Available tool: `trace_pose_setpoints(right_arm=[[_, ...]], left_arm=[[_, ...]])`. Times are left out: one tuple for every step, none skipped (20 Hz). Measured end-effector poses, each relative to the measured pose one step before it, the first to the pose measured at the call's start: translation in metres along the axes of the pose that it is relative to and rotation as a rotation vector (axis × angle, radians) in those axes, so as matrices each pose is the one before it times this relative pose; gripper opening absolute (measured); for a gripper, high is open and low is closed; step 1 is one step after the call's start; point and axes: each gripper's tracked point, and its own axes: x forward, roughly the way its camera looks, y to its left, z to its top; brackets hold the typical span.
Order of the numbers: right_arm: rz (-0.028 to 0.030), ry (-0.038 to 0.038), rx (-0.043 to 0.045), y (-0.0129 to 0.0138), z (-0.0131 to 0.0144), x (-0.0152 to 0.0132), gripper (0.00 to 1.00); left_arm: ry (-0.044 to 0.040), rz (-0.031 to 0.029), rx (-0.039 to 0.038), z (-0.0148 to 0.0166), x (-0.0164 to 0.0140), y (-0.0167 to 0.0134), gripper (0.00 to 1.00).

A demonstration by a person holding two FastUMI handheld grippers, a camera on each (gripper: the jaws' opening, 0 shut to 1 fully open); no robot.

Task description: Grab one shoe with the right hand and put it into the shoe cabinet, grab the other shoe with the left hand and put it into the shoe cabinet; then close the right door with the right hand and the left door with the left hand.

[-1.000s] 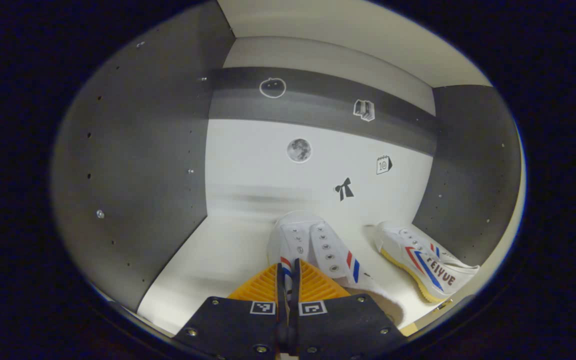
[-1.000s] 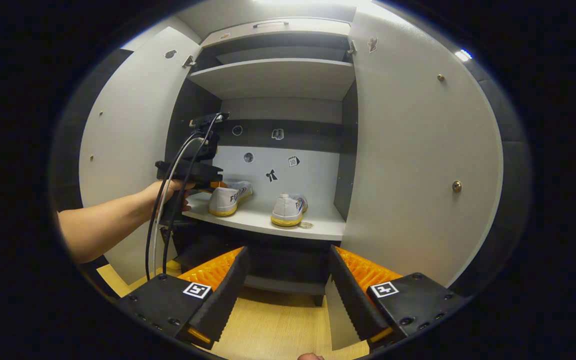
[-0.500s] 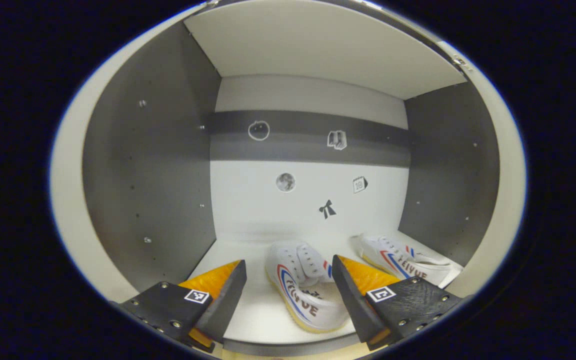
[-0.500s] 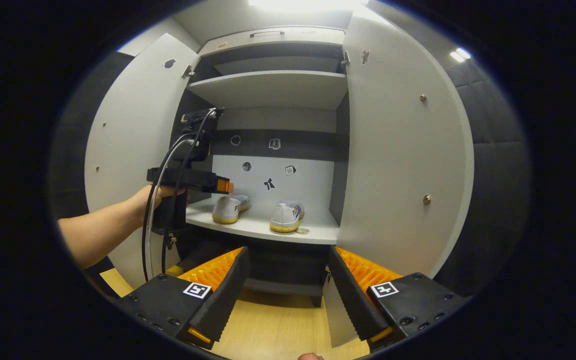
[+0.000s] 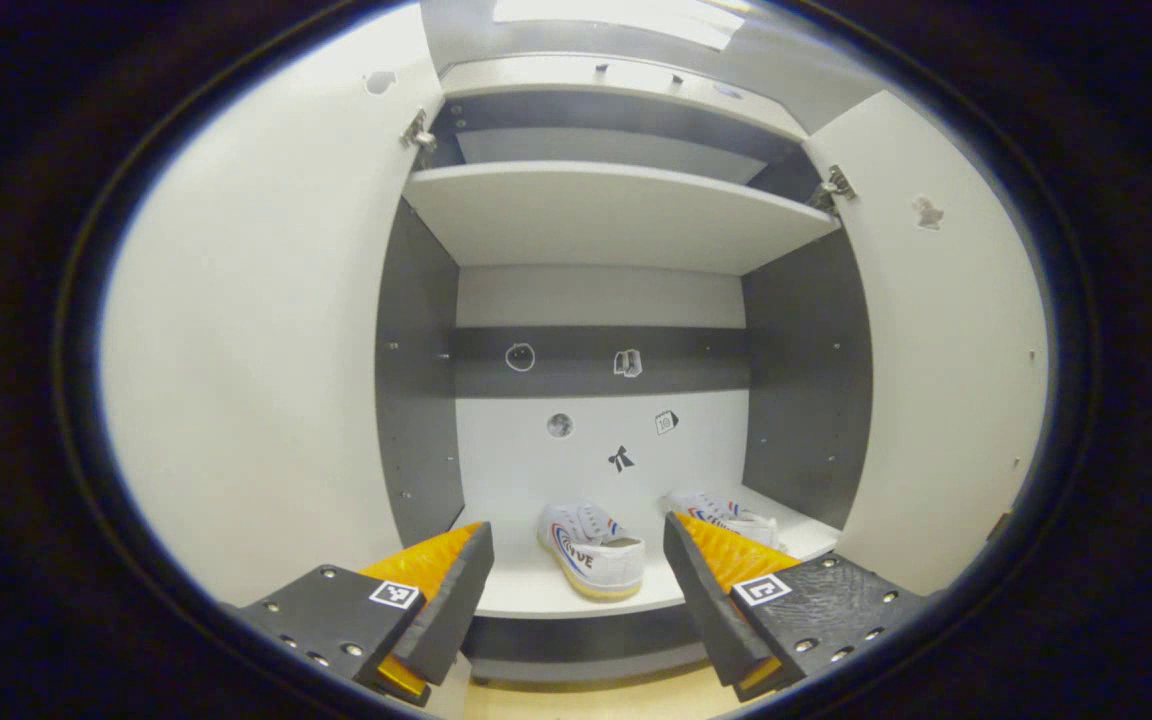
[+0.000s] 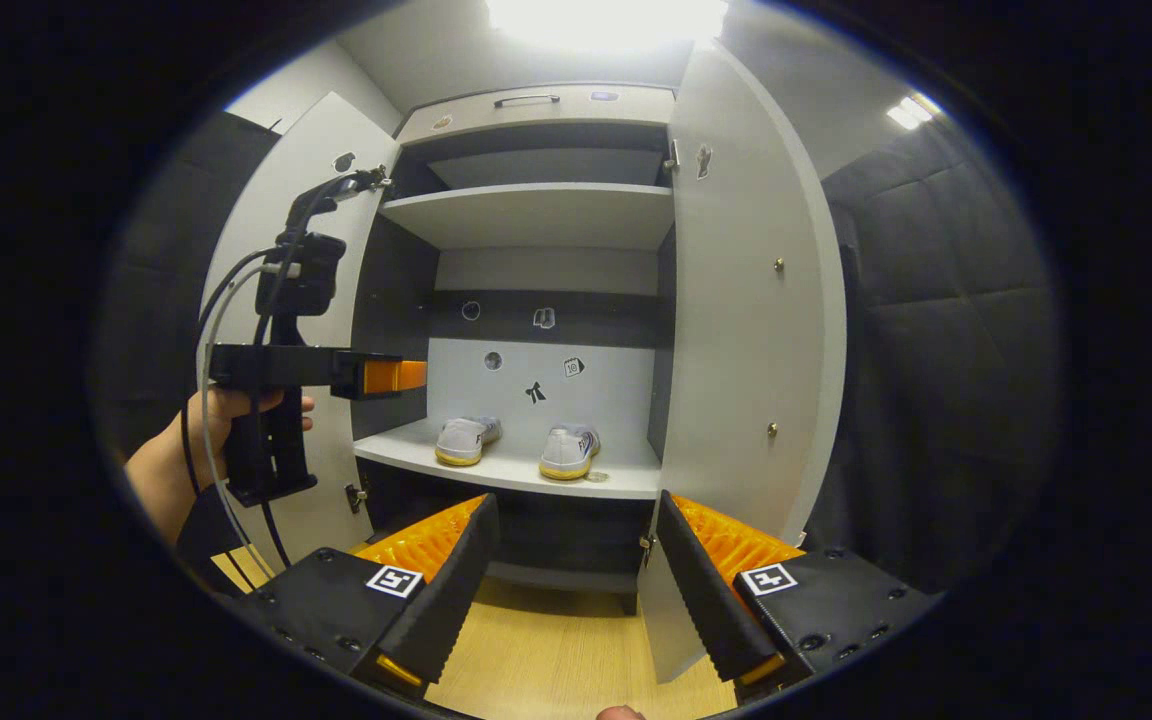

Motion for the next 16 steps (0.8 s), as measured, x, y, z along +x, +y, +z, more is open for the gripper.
trace_pose_setpoints(right_arm=[[0.0002, -0.00962, 0.00044, 0.00038, 0.00341, -0.00435, 1.0], [-0.00112, -0.00742, -0.00247, 0.00012, 0.00353, -0.00387, 1.0], [-0.00085, -0.00567, -0.00073, -0.00014, 0.00329, -0.00424, 1.0], [0.00174, -0.00571, 0.00253, 0.00063, 0.00291, -0.00299, 0.99], [0.00221, -0.00485, 0.00386, 0.00097, 0.00199, -0.00389, 0.99], [0.00319, -0.0029, 0.00347, 0.00098, 0.00153, -0.00252, 1.0], [0.00304, -0.00282, 0.00325, 0.00118, 0.00099, -0.00281, 1.0], [0.00274, -0.00104, 0.00228, 0.0013, 0.00047, -0.00192, 0.99], [0.00415, 0.00049, 0.00186, 0.00145, -0.00025, -0.00203, 0.99], [0.00394, 0.00064, 0.0016, 0.0014, -0.0001, -0.0021, 0.99], [0.00256, -0.00186, 0.00199, 0.00109, 0.00086, -0.0016, 0.99], [0.00625, -0.00814, 0.00594, 0.00165, 0.00212, -0.00195, 0.99], [0.00756, -0.01026, 0.00614, 0.00215, 0.00193, -0.00148, 0.99], [0.00262, -0.00628, 0.0021, -0.00053, 0.00142, -0.00124, 0.99], [-0.00042, -0.0021, -0.0007, -0.00121, 0.00003, -0.0011, 0.99], [-0.00387, 0.00273, -0.00221, -0.00307, -0.00022, -0.00038, 0.99]], left_arm=[[-0.01058, -0.00609, -0.00111, 0.0024, -0.0164, -0.00121, 0.97], [-0.00662, -0.00197, -0.00272, 0.00281, -0.01417, 0.00018, 0.97], [-0.00396, -0.00441, -0.00125, 0.0007, -0.0144, -0.00029, 0.98], [-0.00167, -0.00297, -0.00006, 0.00117, -0.01369, -0.00084, 0.98], [0.00213, 0.00285, 0.00051, -0.00084, -0.01275, 0.00111, 0.98], [0.00175, 0.00165, 0.00172, -0.00123, -0.01166, 0.00079, 0.98], [0.00371, 0.00447, 0.00007, -0.00259, -0.01034, 0.00191, 0.98], [0.00382, 0.00241, -0.00065, -0.00132, -0.01012, 0.00221, 0.96], [0.00331, 0.00021, -0.00092, -0.00229, -0.0089, 0.00289, 0.97], [0.00277, 0.00613, -0.00105, -0.00155, -0.00995, 0.00318, 0.98], [0.00218, 0.00417, -0.00086, -0.00316, -0.01089, 0.00282, 0.98], [0.00058, 0.0039, 0.00174, -0.00216, -0.01046, 0.00262, 0.97], [0.00446, 0.0053, 0.00171, -0.00254, -0.00928, 0.00376, 0.97], [0.00444, 0.0046, 0.00208, -0.0027, -0.0091, 0.00386, 0.97], [0.00715, 0.01055, -0.00271, -0.00246, -0.00526, 0.00534, 0.97], [0.00631, 0.00823, -0.00528, -0.00323, -0.00788, 0.00478, 0.97]])
